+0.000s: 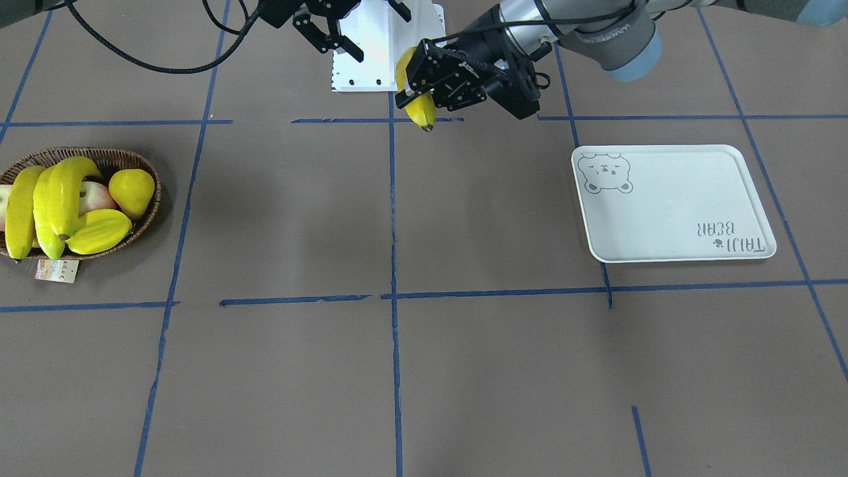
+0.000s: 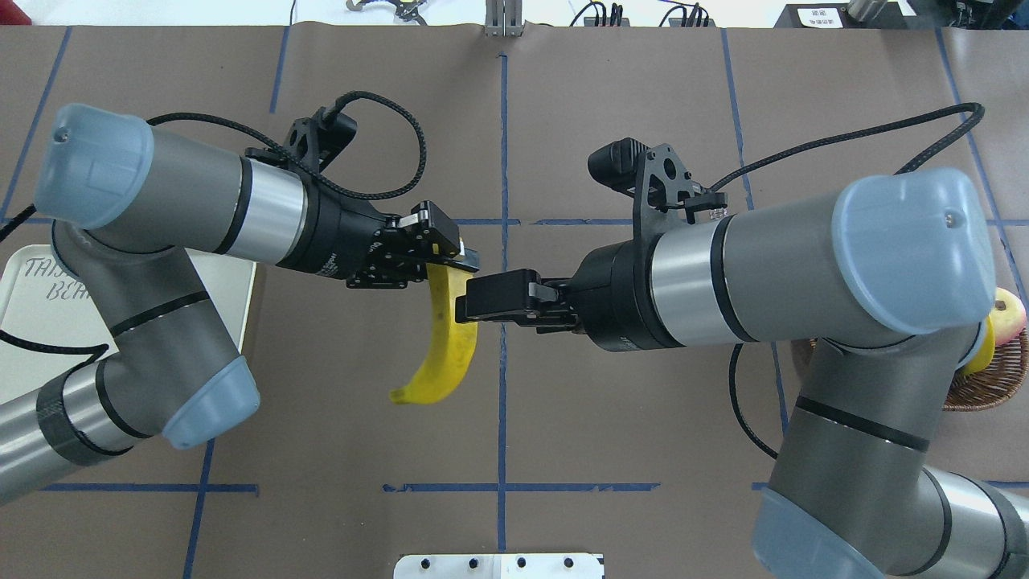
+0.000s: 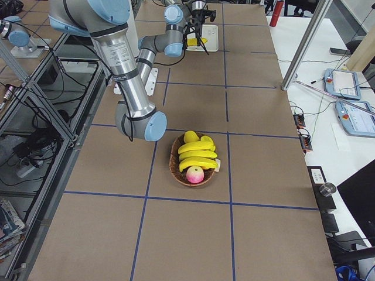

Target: Transfer all bananas from basket to plate

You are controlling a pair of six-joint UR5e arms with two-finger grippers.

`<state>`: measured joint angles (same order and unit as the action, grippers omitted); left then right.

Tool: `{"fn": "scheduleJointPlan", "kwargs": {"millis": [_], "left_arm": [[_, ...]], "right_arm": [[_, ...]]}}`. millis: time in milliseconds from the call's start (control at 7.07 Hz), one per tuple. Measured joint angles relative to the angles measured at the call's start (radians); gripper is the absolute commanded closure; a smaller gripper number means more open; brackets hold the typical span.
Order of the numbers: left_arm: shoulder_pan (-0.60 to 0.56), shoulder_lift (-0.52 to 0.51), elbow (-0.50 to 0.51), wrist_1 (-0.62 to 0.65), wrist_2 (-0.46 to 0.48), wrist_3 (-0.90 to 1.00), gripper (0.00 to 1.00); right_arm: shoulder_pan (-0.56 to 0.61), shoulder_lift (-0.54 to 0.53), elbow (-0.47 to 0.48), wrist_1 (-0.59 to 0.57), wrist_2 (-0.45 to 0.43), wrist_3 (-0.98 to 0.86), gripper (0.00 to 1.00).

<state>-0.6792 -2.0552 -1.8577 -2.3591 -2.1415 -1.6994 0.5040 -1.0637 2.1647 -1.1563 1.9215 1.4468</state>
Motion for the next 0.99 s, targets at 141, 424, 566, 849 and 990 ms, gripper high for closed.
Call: {"fn": "scheduleJointPlan", "kwargs": {"millis": [141, 424, 566, 849, 990], "left_arm": [[-0.046, 0.039, -0.004, 0.061, -0.002, 0.010, 1.00], [-0.144, 0.173, -0.013, 0.201, 0.002, 0.169, 1.00], [-0.191, 0.287, -0.013, 0.234, 0.005, 0.319, 1.00], [-0.274, 0.465, 0.021, 0.251, 0.008, 0.525, 1.00], [-0.295, 0.500, 0.070, 0.252, 0.009, 0.556, 1.00]], "right_arm": [[0.008, -0.009, 0.006, -0.005, -0.016, 0.000, 0.00], [0.027, -0.035, 0.012, -0.012, -0.036, 0.000, 0.00], [0.032, -0.041, 0.013, -0.012, -0.042, 0.000, 0.00], [0.032, -0.045, 0.013, -0.013, -0.050, 0.000, 0.01], [0.033, -0.047, 0.013, -0.013, -0.052, 0.000, 0.01]]}}
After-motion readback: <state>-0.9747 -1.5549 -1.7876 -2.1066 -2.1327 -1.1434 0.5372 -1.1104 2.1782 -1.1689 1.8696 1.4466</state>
